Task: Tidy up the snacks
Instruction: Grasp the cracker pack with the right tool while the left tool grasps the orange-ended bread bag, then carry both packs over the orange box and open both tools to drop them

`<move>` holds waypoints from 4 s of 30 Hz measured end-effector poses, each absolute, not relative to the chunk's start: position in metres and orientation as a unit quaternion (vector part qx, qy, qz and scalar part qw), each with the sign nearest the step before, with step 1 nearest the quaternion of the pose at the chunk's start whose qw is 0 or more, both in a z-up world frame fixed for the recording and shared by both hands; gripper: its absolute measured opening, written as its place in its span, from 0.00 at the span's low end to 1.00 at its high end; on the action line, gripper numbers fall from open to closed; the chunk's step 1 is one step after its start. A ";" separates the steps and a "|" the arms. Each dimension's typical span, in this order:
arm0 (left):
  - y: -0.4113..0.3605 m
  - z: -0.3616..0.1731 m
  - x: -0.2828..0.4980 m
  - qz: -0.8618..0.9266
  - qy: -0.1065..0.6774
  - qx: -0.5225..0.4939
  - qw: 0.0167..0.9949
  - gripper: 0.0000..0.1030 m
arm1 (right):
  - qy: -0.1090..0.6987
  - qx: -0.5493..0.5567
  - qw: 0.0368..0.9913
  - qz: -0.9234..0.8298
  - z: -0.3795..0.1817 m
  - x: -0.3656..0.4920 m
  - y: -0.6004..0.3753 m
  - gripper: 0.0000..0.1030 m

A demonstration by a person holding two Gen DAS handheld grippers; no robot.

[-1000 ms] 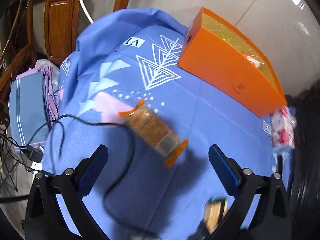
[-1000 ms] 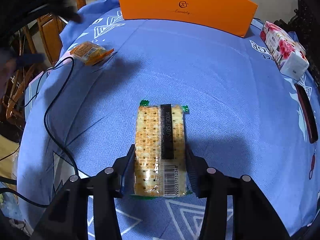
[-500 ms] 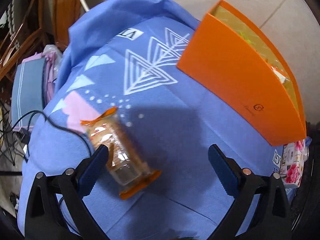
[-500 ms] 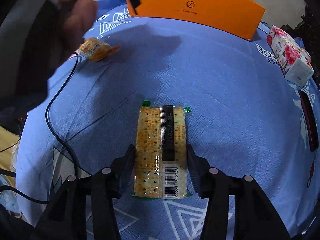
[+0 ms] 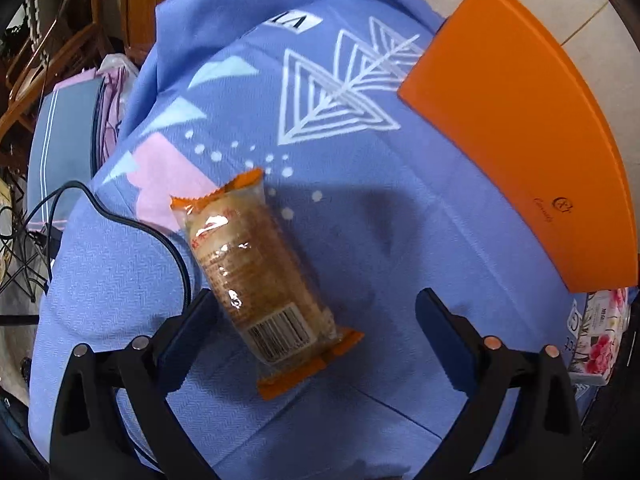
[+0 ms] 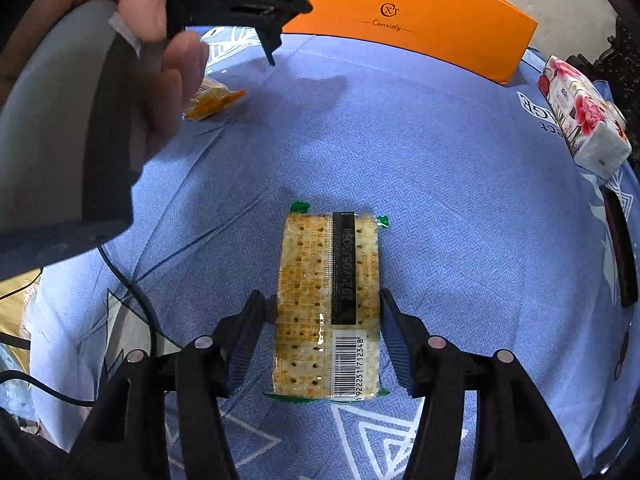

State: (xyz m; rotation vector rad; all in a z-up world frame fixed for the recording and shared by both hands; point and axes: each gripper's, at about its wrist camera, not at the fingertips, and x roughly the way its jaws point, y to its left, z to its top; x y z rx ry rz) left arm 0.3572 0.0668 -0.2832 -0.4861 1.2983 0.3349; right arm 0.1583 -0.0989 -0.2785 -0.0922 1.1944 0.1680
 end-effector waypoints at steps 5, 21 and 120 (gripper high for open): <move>0.066 -0.286 0.365 0.141 0.597 -0.201 0.764 0.94 | 0.561 -0.042 0.823 0.078 -0.278 0.158 -0.099 0.57; 0.033 -0.288 0.361 0.060 0.572 -0.032 0.817 0.96 | 0.553 -0.037 0.829 0.073 -0.279 0.158 -0.104 0.57; -0.015 -0.024 0.433 -0.007 0.344 0.033 0.938 0.96 | 0.346 0.013 0.938 0.029 -0.045 0.393 -0.217 0.97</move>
